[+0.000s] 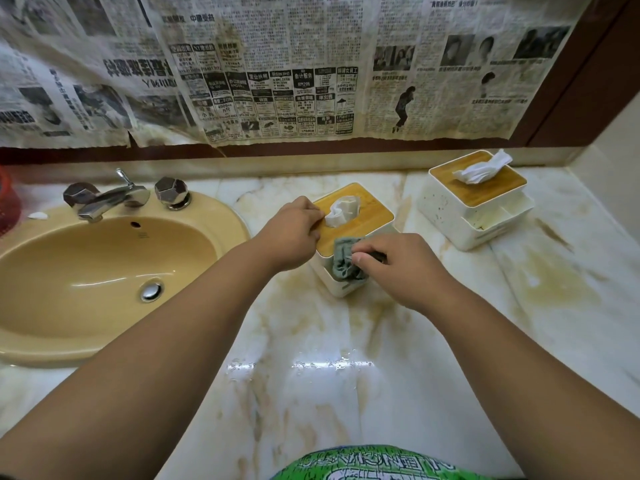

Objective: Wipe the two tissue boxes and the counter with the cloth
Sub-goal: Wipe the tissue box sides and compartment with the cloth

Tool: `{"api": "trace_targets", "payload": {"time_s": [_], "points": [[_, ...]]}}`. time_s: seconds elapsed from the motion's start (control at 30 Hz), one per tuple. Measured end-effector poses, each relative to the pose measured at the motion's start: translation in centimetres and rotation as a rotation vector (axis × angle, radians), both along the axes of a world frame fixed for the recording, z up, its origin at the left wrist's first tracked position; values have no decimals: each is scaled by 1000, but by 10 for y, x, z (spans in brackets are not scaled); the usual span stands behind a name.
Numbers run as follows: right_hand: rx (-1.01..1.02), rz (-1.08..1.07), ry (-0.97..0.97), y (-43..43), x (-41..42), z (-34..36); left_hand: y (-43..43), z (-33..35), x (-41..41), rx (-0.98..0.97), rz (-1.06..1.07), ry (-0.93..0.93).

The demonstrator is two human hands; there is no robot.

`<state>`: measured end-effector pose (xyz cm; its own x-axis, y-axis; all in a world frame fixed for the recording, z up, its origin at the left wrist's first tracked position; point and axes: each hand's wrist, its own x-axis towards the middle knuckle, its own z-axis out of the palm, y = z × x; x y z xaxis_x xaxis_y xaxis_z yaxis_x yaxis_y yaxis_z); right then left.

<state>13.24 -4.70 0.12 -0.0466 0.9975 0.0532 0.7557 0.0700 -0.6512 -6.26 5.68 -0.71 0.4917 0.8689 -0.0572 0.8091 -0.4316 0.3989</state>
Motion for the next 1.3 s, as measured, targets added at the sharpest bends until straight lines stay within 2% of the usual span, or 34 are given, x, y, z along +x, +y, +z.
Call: {"api": "trace_targets", "payload": {"time_s": [0.07,0.23,0.5,0.57,0.63,0.73,0.8,0.87,0.93,1.13,1.3], "points": [[55,-4,26,-8,0,0,0,-1,-1,14,-11,1],[-149,175,-385,-24,-18,-6,1,-6,-3,63,-30,3],[-312,106,-544,-7,-46,-12,6,-10,-9,117,-113,3],[-318,100,-476,-7,-47,-11,8,-11,-10,126,-133,-1],[-231,50,-265,-10,-43,-10,9,-12,-13,130,-149,-8],[47,-293,81,-18,-38,-8,12,-13,-16,142,-181,-19],[65,-450,142,-15,-34,-14,14,-13,-18,149,-200,-22],[-82,-450,156,-8,-33,-25,15,-13,-19,155,-213,-22],[-139,-416,133,-1,-37,-36,16,-12,-19,159,-220,-23],[31,-563,11,8,-48,-41,18,-14,-20,169,-218,-29],[40,-388,-148,-6,-69,-42,18,-15,-20,174,-224,-41]]}}
